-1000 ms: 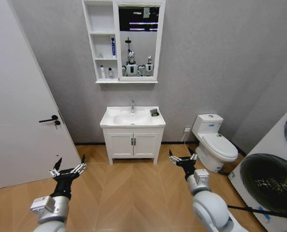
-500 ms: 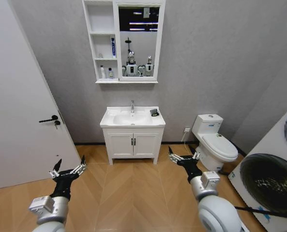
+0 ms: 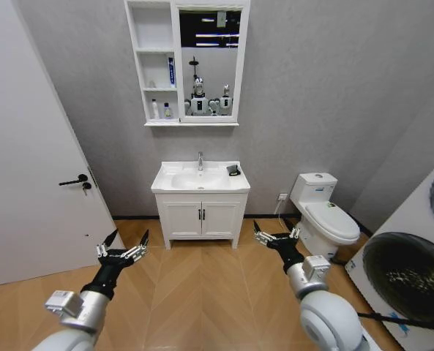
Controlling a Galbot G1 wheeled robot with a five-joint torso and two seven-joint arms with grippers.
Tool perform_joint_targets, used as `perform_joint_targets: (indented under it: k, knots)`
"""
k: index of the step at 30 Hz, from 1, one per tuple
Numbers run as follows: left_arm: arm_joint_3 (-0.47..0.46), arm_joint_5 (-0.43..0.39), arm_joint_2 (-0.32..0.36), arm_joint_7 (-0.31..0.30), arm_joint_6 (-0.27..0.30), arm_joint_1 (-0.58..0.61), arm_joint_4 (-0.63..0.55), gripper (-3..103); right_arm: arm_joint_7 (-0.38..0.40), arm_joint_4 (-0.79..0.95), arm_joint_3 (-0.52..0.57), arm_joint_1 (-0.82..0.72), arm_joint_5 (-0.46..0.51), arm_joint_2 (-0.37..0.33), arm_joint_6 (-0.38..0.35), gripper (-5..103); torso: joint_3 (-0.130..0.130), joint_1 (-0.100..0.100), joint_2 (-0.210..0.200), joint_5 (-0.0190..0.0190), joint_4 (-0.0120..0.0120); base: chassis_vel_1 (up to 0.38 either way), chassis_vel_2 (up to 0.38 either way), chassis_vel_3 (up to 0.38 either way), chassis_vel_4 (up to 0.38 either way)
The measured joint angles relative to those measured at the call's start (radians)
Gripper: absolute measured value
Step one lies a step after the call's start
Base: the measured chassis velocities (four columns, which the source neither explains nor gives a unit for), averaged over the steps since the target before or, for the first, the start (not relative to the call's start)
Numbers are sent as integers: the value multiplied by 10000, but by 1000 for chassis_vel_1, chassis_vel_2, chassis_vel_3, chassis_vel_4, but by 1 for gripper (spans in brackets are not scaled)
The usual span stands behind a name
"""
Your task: Move facial cleanser and shampoo from washbasin to cabinet, then wipe washbasin with towel.
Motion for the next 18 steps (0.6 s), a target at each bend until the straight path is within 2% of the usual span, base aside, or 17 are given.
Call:
perform_joint_targets:
  k: [18]
  knots:
    - [-42, 120, -49, 35, 0, 64, 19, 100, -34, -20, -1, 14, -136, -12, -59, 100, 0, 0, 0, 0, 0, 0, 0, 0, 0]
